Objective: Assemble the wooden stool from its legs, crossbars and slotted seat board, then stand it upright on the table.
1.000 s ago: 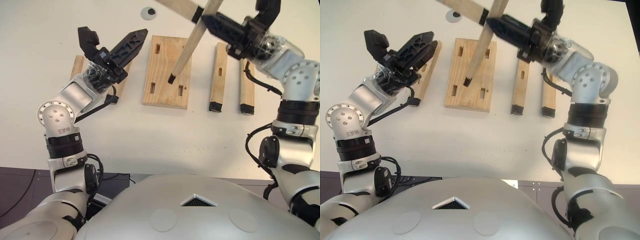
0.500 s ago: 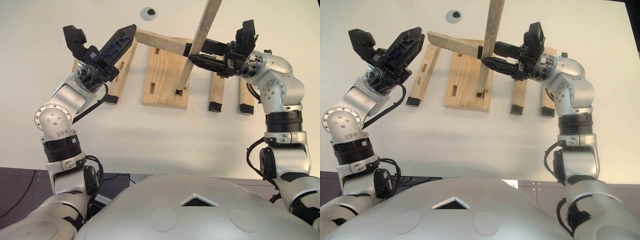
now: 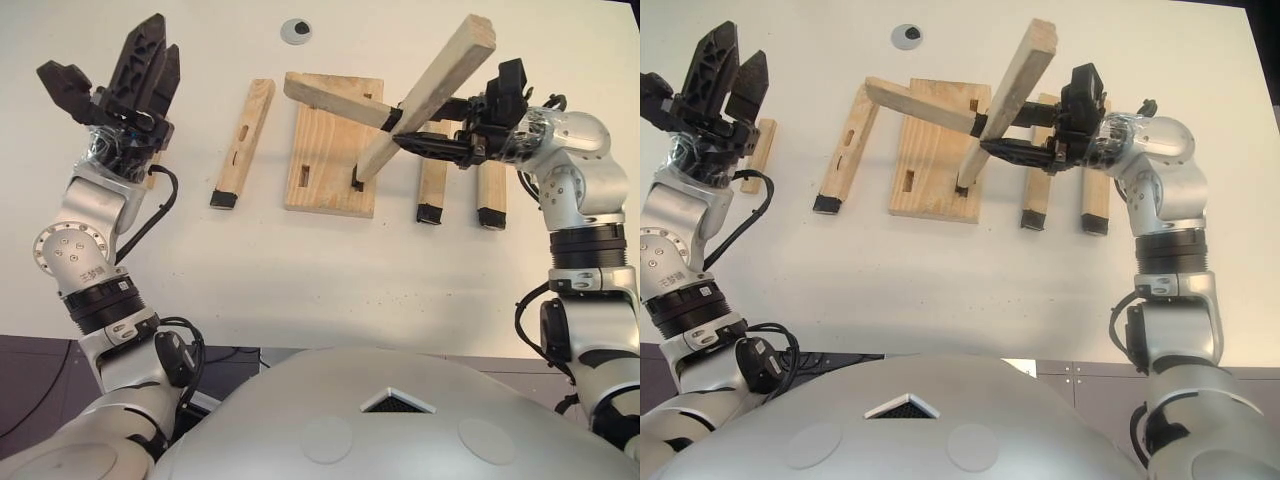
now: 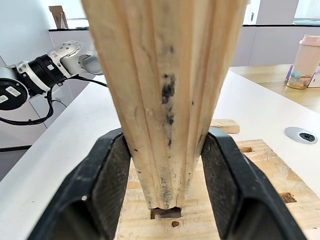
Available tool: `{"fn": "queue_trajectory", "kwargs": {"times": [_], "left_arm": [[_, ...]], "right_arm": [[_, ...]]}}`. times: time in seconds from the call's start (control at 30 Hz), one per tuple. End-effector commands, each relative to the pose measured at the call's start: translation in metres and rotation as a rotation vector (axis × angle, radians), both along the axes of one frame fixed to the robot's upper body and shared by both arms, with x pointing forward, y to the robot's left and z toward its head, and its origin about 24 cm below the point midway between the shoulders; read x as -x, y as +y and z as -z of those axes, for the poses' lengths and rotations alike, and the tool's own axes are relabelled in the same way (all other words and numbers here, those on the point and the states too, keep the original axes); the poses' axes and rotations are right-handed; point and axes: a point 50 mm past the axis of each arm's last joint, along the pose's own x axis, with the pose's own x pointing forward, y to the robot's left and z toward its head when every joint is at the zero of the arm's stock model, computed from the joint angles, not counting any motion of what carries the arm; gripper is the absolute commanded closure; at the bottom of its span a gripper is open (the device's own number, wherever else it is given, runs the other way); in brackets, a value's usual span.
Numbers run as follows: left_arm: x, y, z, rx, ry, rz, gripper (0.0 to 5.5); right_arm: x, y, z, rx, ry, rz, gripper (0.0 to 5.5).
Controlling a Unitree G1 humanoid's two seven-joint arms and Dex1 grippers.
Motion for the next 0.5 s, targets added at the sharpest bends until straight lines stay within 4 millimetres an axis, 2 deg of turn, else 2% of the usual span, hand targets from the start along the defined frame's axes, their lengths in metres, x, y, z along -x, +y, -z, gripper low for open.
{"fn": "queue_trajectory", "kwargs": {"times": [0.03,0.5], "left_arm": [[-0.001,0.002,0.003,-0.017,0.02,-0.026,0.86],[-0.003,0.003,0.003,-0.033,0.023,-0.053,0.86]], "right_arm": [[0.004,-0.009,0.012,0.104,0.067,0.023,3.45],[0.005,-0.018,-0.001,0.145,0.043,-0.001,3.45]]}}
